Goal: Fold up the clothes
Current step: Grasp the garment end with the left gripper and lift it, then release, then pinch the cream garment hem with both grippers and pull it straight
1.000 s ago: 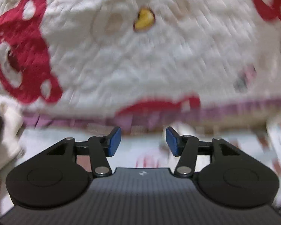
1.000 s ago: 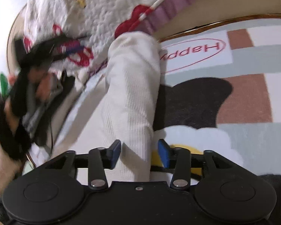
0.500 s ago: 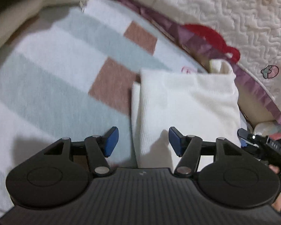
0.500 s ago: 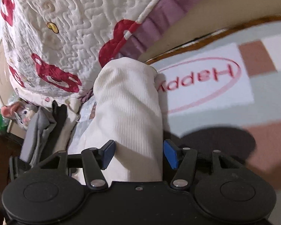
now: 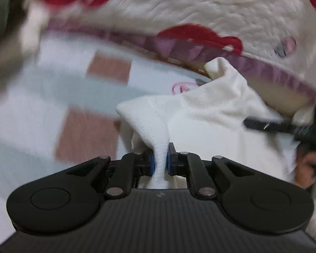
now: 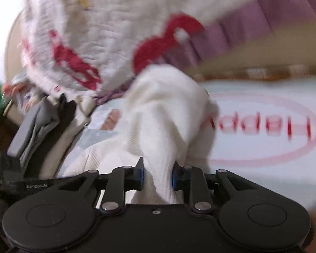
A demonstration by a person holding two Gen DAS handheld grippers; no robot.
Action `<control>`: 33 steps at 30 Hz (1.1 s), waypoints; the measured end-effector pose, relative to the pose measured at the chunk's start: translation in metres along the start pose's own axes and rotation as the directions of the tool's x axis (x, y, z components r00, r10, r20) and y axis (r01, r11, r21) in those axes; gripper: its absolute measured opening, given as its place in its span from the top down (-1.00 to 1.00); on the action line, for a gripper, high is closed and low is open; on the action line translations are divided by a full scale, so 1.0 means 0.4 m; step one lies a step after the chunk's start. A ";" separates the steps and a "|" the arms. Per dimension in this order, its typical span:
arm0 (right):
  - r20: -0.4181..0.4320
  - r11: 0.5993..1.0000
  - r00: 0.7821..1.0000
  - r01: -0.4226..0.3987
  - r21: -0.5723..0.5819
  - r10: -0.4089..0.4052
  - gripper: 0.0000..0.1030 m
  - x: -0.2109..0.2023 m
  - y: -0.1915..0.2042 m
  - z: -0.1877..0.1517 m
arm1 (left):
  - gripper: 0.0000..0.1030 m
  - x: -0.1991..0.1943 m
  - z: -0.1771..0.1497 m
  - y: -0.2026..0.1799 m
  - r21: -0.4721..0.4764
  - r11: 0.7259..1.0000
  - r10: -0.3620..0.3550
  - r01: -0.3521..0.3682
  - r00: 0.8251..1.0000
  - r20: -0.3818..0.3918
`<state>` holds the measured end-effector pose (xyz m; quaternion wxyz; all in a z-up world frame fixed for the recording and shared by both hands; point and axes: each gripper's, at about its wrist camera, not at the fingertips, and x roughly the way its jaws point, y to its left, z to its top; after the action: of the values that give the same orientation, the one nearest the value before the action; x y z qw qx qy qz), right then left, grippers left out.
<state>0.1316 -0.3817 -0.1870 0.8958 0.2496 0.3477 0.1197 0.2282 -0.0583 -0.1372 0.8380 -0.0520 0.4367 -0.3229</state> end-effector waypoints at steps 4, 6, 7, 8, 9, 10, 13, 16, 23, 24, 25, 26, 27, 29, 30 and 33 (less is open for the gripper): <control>0.114 0.986 0.993 0.045 -0.158 -0.027 0.62 -0.089 0.085 0.095 | 0.82 -0.093 0.117 -0.073 0.180 0.983 0.009 -0.037 0.989 0.150; 0.222 0.974 0.974 0.088 -0.208 -0.041 0.63 -0.137 0.122 0.166 | 0.82 -0.130 0.194 -0.099 0.216 0.975 -0.006 -0.047 0.972 0.236; 0.276 0.964 0.960 0.122 -0.235 -0.054 0.63 -0.155 0.141 0.201 | 0.81 -0.144 0.234 -0.110 0.219 0.975 -0.020 -0.042 0.962 0.272; 0.320 0.948 0.944 0.172 -0.268 -0.081 0.59 -0.160 0.159 0.227 | 0.79 -0.129 0.261 -0.116 0.224 0.973 -0.010 -0.056 0.958 0.286; 0.359 0.927 0.927 0.226 -0.300 -0.110 0.54 -0.160 0.176 0.250 | 0.67 -0.114 0.287 -0.123 0.228 0.971 0.000 -0.071 0.954 0.299; 0.379 0.893 0.912 0.294 -0.340 -0.156 0.27 -0.143 0.191 0.265 | 0.25 -0.098 0.312 -0.129 0.232 0.969 0.012 -0.089 0.950 0.312; 0.360 0.787 0.875 0.460 -0.412 -0.323 -0.22 -0.083 0.197 0.243 | -0.21 -0.022 0.280 -0.111 0.204 0.950 0.181 -0.236 0.950 0.256; 0.269 0.824 0.882 0.463 -0.327 -0.388 -0.21 -0.096 0.162 0.156 | -0.22 -0.007 0.179 -0.079 0.138 0.971 0.175 -0.196 0.973 0.149; -0.004 0.962 0.969 0.244 -0.127 -0.246 -0.23 -0.297 0.131 -0.183 | -0.22 -0.132 -0.133 -0.054 0.048 0.999 0.022 -0.016 0.991 -0.130; -0.035 0.972 0.976 0.210 -0.106 -0.215 -0.22 -0.330 0.137 -0.233 | -0.22 -0.152 -0.158 -0.061 0.064 0.998 0.021 -0.011 0.987 -0.157; -0.063 0.980 0.981 0.176 -0.089 -0.182 -0.19 -0.365 0.147 -0.279 | -0.22 -0.179 -0.186 -0.076 0.093 0.996 0.021 -0.003 0.982 -0.187; -0.085 0.987 0.985 0.142 -0.072 -0.148 -0.14 -0.398 0.158 -0.322 | -0.22 -0.206 -0.214 -0.091 0.122 0.993 0.022 0.004 0.976 -0.216; -0.096 0.992 0.989 0.110 -0.056 -0.115 -0.13 -0.425 0.170 -0.357 | -0.22 -0.230 -0.232 -0.104 0.144 0.990 0.029 0.006 0.971 -0.236; -0.099 0.998 0.994 0.048 -0.037 -0.051 -0.13 -0.477 0.197 -0.412 | -0.22 -0.287 -0.263 -0.133 0.176 0.984 0.032 0.015 0.966 -0.257; -0.098 0.999 0.995 0.026 -0.038 -0.029 -0.12 -0.492 0.213 -0.427 | -0.22 -0.319 -0.277 -0.148 0.185 0.982 0.028 0.022 0.965 -0.259; -0.123 0.996 0.992 -0.027 -0.083 0.017 -0.03 -0.527 0.275 -0.478 | -0.22 -0.420 -0.299 -0.181 0.175 0.983 -0.015 0.053 0.977 -0.215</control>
<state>-0.1571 -0.3009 -0.1313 0.8812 0.2078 0.3937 0.1590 0.0318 0.0068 -0.0664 0.7822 0.0514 0.4918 -0.3791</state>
